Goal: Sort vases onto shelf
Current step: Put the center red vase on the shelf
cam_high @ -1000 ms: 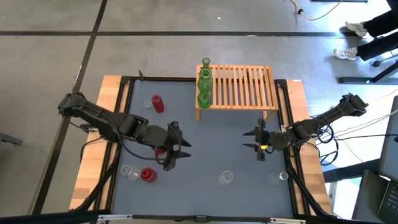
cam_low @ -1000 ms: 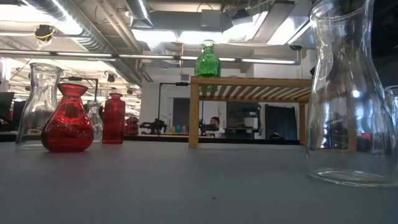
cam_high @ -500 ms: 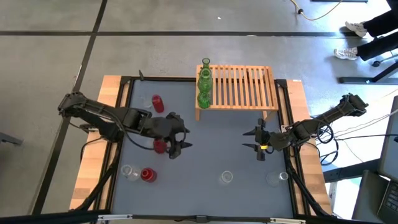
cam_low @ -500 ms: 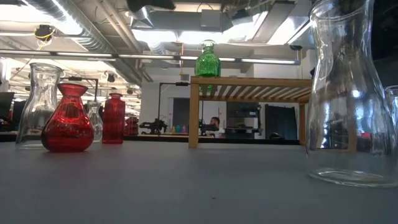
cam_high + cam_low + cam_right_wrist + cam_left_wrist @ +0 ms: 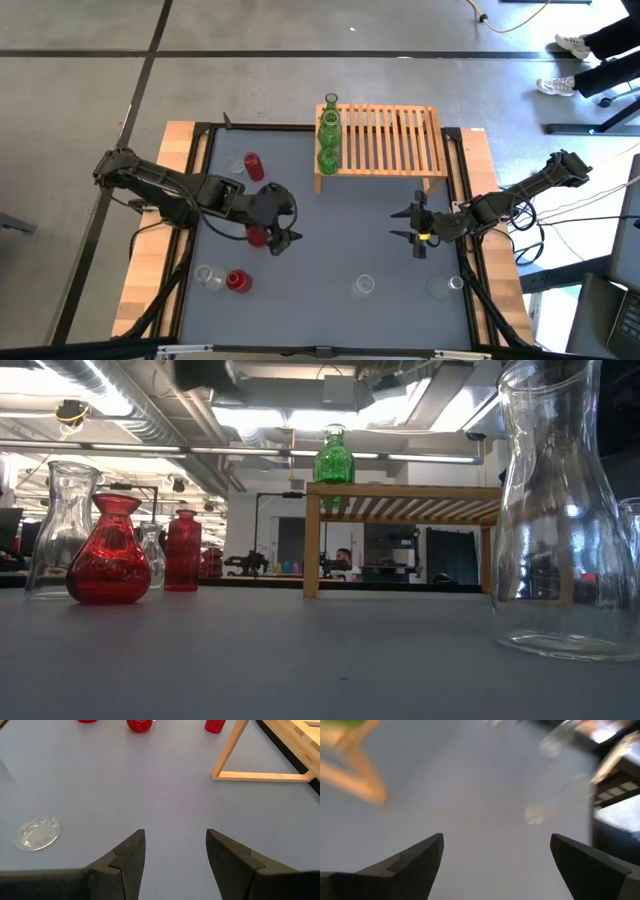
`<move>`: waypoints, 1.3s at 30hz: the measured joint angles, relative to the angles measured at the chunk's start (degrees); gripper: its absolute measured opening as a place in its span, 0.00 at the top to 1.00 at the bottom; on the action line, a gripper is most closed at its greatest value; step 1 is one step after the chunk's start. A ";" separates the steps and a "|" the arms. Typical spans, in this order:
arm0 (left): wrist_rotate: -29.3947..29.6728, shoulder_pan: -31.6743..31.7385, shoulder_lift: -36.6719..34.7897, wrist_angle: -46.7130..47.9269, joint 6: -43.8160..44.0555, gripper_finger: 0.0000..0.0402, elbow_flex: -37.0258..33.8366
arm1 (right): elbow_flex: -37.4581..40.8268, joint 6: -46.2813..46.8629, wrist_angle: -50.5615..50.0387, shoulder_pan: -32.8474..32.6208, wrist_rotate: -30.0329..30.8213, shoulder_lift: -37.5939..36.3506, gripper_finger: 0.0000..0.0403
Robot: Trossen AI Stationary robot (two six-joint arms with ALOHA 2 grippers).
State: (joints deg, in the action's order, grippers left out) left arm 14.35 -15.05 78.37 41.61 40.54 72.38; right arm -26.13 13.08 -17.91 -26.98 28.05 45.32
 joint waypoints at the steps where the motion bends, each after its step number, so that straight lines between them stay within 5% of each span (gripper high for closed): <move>1: 0.00 -0.02 0.00 3.03 2.09 0.10 0.00 | 0.00 0.00 0.00 0.00 0.00 0.00 0.52; 10: 0.61 -1.34 0.00 24.06 18.91 0.10 0.00 | 0.00 0.13 0.04 0.00 0.00 0.00 0.52; 39: -5.15 0.93 11.43 32.70 21.85 0.10 -0.02 | -0.02 0.15 0.17 0.00 0.00 0.00 0.52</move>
State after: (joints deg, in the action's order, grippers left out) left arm 9.20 -14.12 89.80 74.31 62.38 72.36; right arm -26.15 13.23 -17.74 -26.98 28.05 45.32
